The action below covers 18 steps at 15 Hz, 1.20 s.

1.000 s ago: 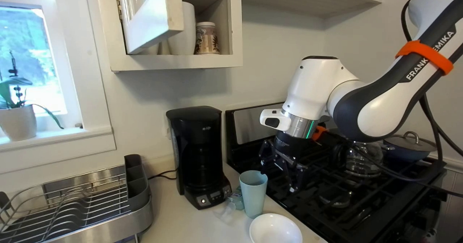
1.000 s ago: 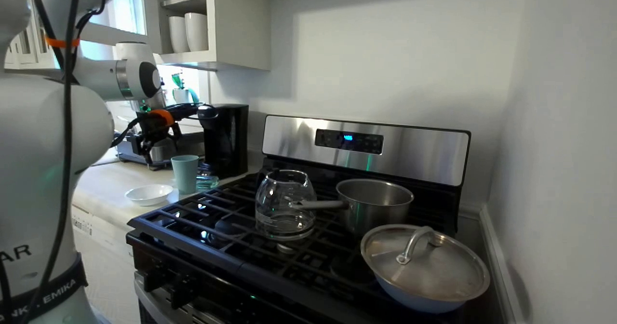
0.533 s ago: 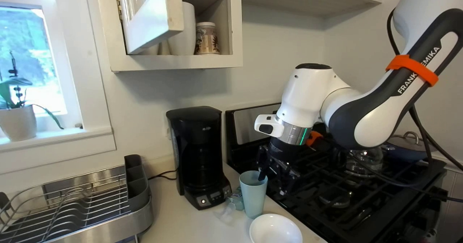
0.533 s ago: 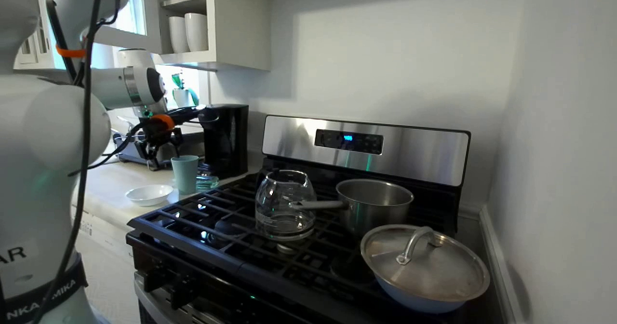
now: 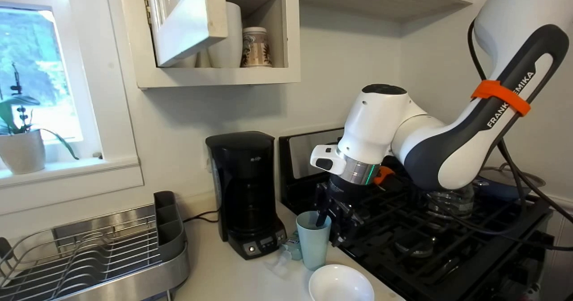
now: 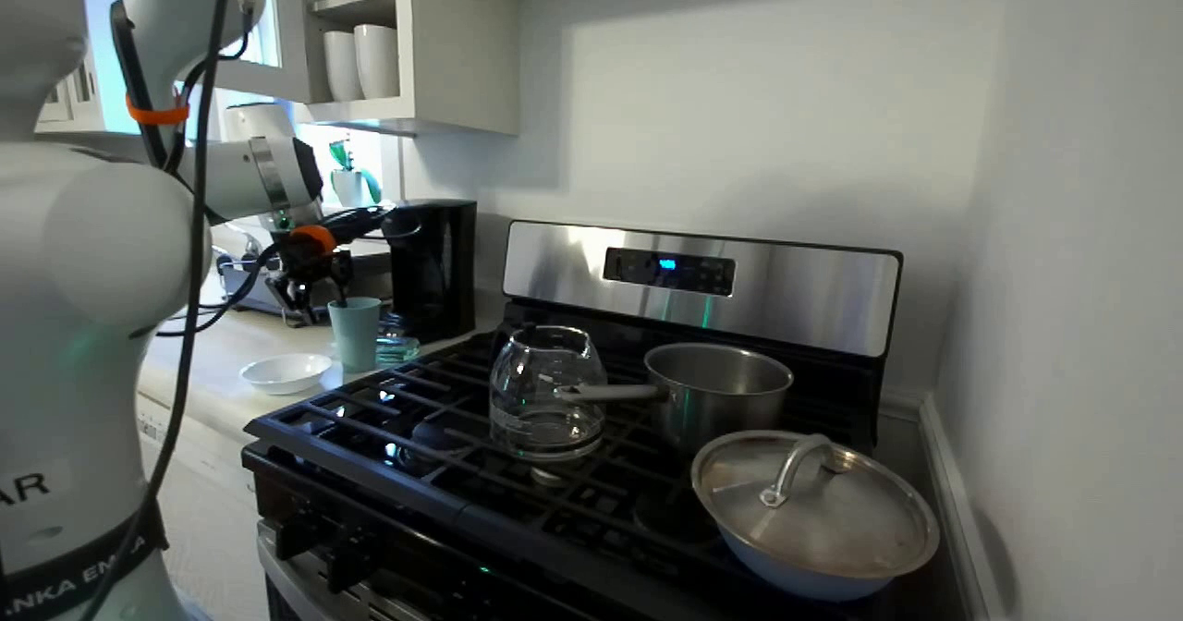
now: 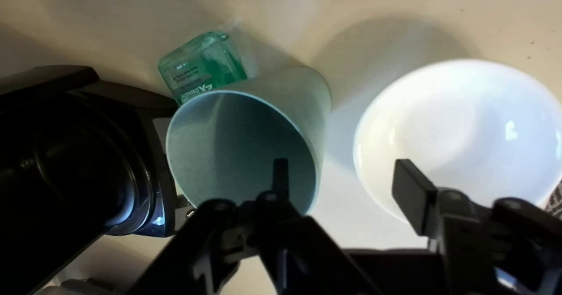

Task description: Move the grey cup to the left

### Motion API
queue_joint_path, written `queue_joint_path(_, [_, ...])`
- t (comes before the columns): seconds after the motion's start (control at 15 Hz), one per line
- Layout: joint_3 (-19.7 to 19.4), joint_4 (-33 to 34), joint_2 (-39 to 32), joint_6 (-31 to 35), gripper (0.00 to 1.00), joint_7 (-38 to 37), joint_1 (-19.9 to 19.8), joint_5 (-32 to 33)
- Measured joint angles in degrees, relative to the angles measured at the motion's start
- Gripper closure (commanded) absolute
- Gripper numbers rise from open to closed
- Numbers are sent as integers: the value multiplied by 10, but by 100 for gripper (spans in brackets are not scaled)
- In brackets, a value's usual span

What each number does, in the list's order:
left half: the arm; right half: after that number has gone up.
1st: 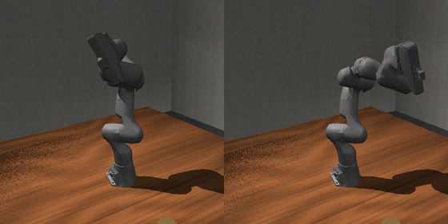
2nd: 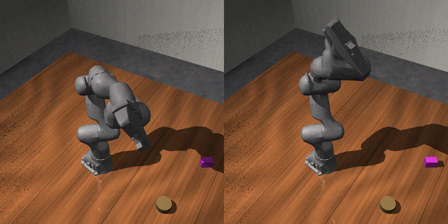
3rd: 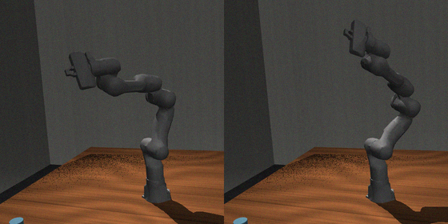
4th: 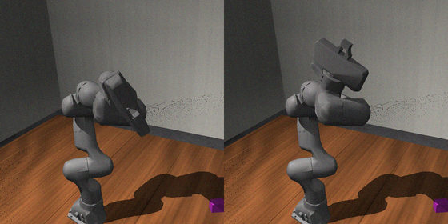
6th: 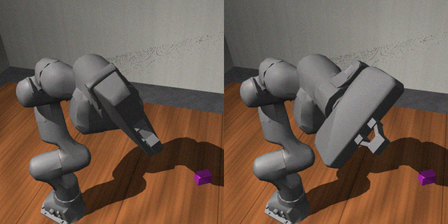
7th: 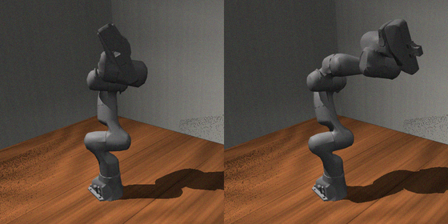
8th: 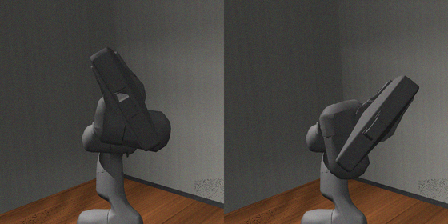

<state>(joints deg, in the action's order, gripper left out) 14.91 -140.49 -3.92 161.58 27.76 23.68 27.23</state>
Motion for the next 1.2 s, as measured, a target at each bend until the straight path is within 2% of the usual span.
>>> queue_joint_path(0.2, [-2, 4, -10, 9, 90, -17, 0, 21])
queue_joint_path(0.33, [-4, 6, -16, 14, 99, -26, 0, 34])
queue_joint_path(0.53, [-3, 11, -17, 15, 100, -27, 3, 36])
queue_joint_path(0.87, [32, 20, 21, 14, 99, 1, 5, 13])
queue_joint_path(1.07, [51, 29, 57, 16, 99, 70, 17, -57])
queue_joint_path(1.2, [60, 35, 62, 34, 99, 156, 39, -144])
